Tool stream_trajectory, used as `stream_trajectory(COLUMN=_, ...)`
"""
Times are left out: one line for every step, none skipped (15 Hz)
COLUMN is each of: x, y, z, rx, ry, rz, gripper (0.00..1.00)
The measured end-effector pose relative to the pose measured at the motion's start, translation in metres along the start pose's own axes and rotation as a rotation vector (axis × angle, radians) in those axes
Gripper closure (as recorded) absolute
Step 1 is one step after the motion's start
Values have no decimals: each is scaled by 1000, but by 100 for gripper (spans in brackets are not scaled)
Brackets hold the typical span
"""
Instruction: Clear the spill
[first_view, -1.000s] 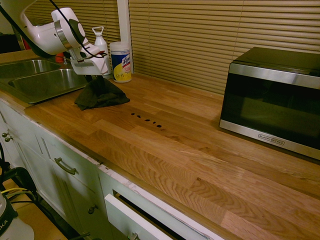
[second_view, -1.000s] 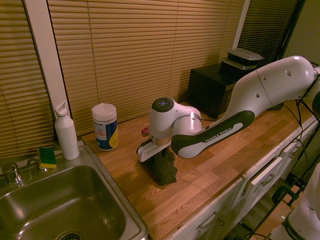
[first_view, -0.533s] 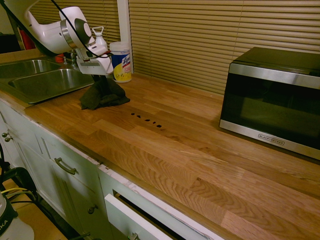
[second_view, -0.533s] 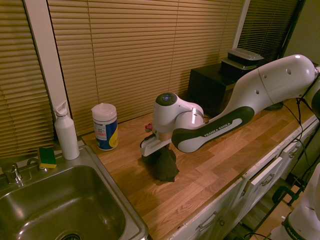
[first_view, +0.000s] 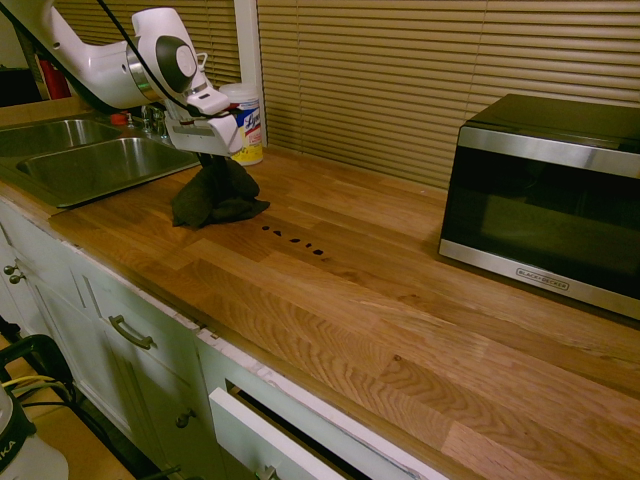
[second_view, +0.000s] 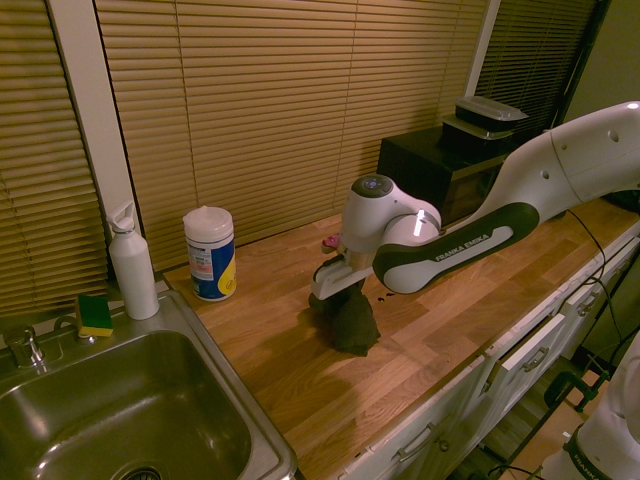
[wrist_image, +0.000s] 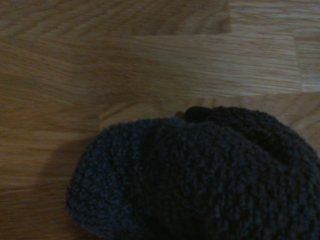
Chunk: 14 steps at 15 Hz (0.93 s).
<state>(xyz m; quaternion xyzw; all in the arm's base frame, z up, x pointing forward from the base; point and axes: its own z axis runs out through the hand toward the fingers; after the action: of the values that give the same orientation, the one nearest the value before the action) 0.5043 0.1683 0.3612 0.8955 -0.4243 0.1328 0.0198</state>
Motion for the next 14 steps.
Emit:
stream_trajectory(x=6, y=9, z=-1, rx=-3, ry=2, rz=9, gripper=100)
stream_trajectory(x=12, y=16, z=-2, rx=-4, ry=4, rz=17, gripper=100)
stream_trajectory(x=19, y=22, z=-1, rx=-5, ry=6, rz=28, gripper=100)
stream_trajectory(x=25, y=28, z=1, rx=-5, ry=6, rz=36, gripper=100)
stream_trajectory(x=32, y=34, z=3, rx=-2, ry=4, rz=45, gripper=100)
stream_trajectory(x=39, y=39, z=6, rx=1, ry=2, rz=55, gripper=100)
stream_trajectory(x=46, y=45, z=8, rx=4, ry=1, rz=68, gripper=100)
stream_trajectory(x=52, y=51, z=11, rx=5, ry=-1, rz=80, gripper=100)
stream_trajectory(x=59, y=58, z=12, rx=5, ry=0, rz=92, gripper=100)
stream_trajectory(x=65, y=65, z=13, rx=3, ry=1, rz=103, gripper=100)
stream_trajectory(x=72, y=72, z=15, rx=0, ry=2, rz=113, gripper=100)
stream_trajectory(x=80, y=79, z=16, rx=-5, ry=4, rz=127, gripper=100)
stream_trajectory(x=89, y=86, z=17, rx=-11, ry=6, rz=139, gripper=100)
stream_trajectory(x=99, y=94, z=19, rx=-16, ry=8, rz=149, gripper=100)
